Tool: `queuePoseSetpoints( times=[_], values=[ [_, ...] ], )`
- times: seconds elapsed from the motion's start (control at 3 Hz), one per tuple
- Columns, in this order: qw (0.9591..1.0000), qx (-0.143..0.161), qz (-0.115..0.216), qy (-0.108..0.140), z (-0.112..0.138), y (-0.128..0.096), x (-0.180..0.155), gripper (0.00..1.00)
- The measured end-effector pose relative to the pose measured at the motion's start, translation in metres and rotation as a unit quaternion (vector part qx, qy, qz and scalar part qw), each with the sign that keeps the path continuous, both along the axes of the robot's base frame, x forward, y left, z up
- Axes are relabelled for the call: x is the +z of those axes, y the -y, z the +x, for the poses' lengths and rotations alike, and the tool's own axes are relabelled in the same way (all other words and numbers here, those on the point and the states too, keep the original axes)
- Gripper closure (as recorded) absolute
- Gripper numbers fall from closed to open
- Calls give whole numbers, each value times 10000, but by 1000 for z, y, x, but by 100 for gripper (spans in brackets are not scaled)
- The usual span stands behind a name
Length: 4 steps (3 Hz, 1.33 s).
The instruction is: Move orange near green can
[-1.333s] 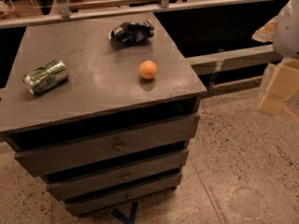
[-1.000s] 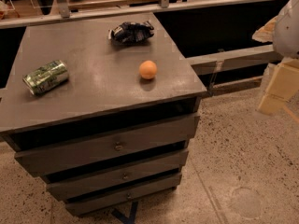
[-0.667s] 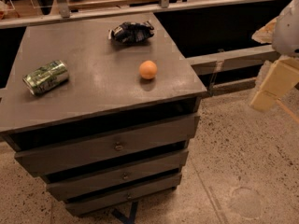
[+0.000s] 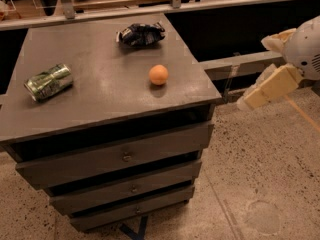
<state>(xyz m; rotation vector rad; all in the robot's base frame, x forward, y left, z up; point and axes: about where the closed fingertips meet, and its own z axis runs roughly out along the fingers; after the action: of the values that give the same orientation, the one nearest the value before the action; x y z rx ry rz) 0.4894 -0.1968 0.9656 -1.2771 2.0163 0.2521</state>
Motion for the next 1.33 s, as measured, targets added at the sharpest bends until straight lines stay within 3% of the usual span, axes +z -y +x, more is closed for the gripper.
queuePoseSetpoints(
  times=[0.33,0.67,1.33],
  values=[
    [9983,-61,503,284,28,-7,-16,0],
    [9969,-46,697,351,56,-13,-46,0],
    [9959,35,777,468,63,-17,-46,0]
  ],
)
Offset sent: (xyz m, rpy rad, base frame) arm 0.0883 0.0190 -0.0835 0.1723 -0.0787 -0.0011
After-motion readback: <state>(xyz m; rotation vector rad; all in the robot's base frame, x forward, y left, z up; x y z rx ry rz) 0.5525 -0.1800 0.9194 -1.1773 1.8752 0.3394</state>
